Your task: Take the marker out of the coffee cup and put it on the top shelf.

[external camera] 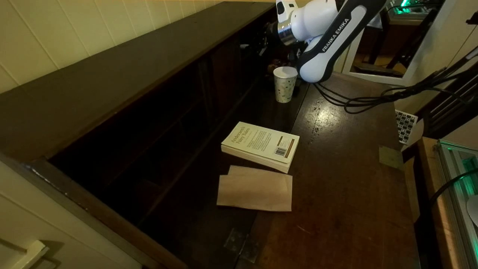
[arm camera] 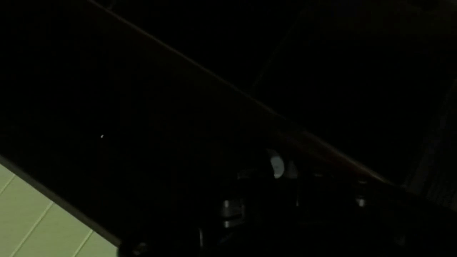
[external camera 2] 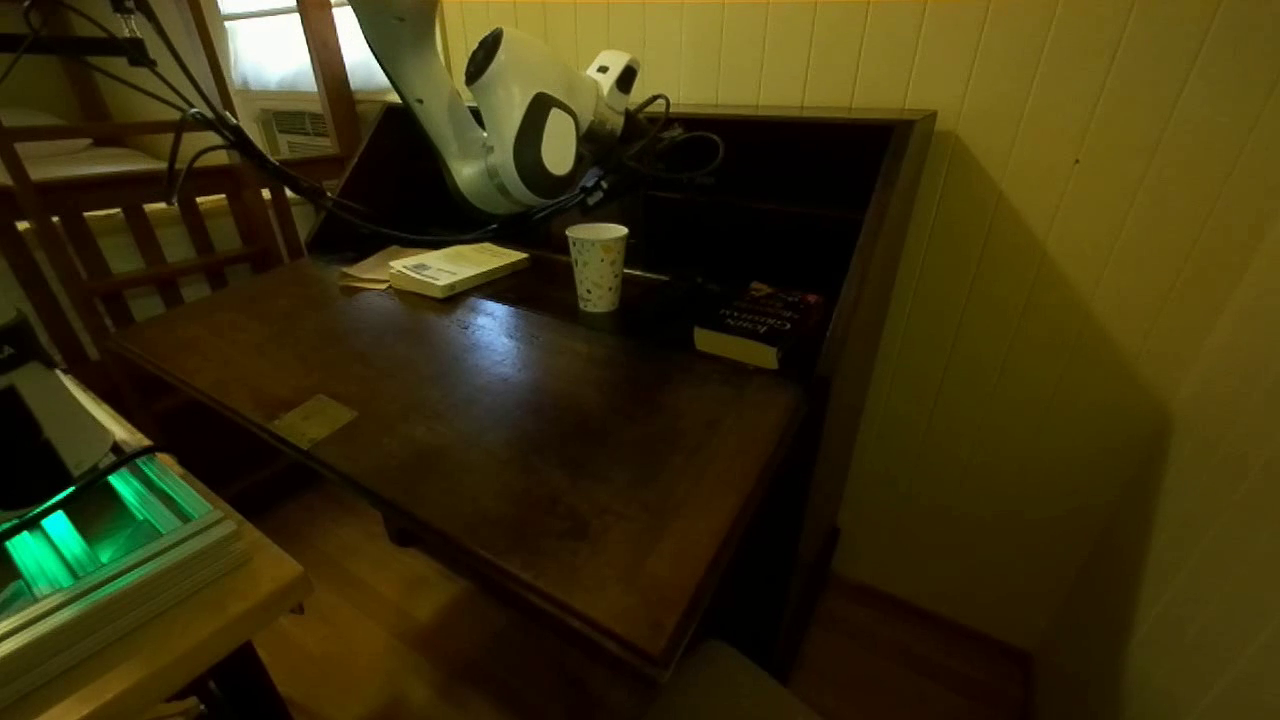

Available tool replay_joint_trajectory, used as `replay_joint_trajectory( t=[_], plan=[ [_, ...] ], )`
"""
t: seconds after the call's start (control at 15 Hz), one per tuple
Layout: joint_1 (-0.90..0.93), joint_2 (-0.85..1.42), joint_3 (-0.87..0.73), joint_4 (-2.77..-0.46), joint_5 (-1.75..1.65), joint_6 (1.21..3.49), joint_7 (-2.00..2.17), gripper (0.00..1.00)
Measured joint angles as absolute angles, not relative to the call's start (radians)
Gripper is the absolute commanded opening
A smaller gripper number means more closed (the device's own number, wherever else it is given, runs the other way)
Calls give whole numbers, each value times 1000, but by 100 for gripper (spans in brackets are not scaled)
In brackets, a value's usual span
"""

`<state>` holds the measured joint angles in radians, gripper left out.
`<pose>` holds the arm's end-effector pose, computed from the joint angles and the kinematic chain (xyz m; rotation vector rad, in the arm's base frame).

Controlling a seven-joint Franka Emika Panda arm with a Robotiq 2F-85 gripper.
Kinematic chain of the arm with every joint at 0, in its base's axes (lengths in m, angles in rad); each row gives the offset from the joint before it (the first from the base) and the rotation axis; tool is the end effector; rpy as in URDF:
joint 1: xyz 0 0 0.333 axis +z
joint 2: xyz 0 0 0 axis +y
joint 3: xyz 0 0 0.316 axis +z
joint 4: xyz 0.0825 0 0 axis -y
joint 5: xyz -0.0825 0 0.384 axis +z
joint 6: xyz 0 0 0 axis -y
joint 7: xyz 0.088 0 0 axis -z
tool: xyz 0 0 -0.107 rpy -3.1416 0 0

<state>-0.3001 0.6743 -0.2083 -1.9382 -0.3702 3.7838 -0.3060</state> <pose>0.6020 -0.2547 0.2744 2.2700 0.4211 1.3109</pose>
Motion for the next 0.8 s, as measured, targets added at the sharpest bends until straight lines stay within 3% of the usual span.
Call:
replay_joint_trajectory(
  t=[0.2,0.33,0.8],
  plan=[
    [-308,687,-197,-1920,-372,3775,-294,4],
    [-313,694,-190,-1910,-373,3774,-286,43],
    [-315,697,-186,-1893,-374,3774,-278,91]
  ],
)
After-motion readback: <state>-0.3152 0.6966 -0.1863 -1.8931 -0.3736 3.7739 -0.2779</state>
